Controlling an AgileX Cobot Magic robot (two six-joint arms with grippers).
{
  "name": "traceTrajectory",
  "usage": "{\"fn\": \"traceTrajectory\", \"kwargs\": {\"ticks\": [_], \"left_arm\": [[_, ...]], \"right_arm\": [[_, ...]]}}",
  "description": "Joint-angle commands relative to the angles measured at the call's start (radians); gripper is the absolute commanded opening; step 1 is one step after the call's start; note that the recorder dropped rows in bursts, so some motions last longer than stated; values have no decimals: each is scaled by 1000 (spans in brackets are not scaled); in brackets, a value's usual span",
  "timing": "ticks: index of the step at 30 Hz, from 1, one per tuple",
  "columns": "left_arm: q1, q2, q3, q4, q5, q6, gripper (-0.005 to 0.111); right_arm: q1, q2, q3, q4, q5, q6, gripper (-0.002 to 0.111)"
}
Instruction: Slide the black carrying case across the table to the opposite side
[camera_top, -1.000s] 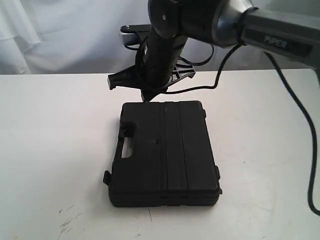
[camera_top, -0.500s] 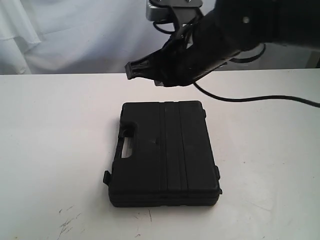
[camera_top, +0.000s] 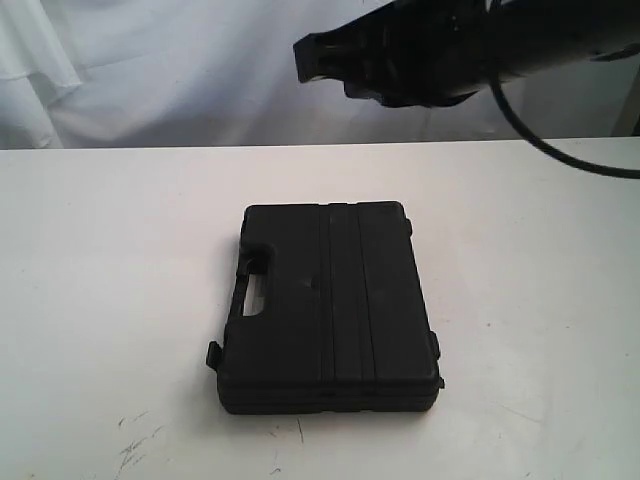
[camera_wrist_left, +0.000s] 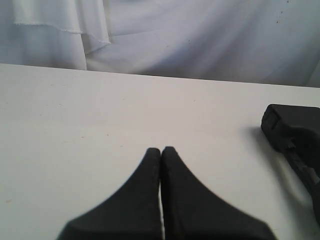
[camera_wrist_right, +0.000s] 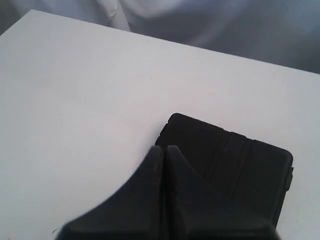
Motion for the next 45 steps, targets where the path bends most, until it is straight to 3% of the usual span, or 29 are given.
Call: {"fn": "traceTrajectory", "kwargs": {"ticks": [1, 8, 15, 36, 45], "left_arm": [[2, -4, 5, -4, -13, -1, 0], [2, -4, 5, -4, -13, -1, 0], [2, -4, 5, -4, -13, -1, 0], [2, -4, 5, -4, -13, -1, 0], [2, -4, 5, -4, -13, -1, 0]], "right_arm": [[-1, -39, 8, -58, -12, -8, 0], [-1, -69, 8, -74, 11, -12, 0], [-68, -169, 84, -96, 65, -6, 0], [-553, -762, 687, -65, -146, -6, 0], [-706, -1001, 870, -65, -155, -6, 0]]}}
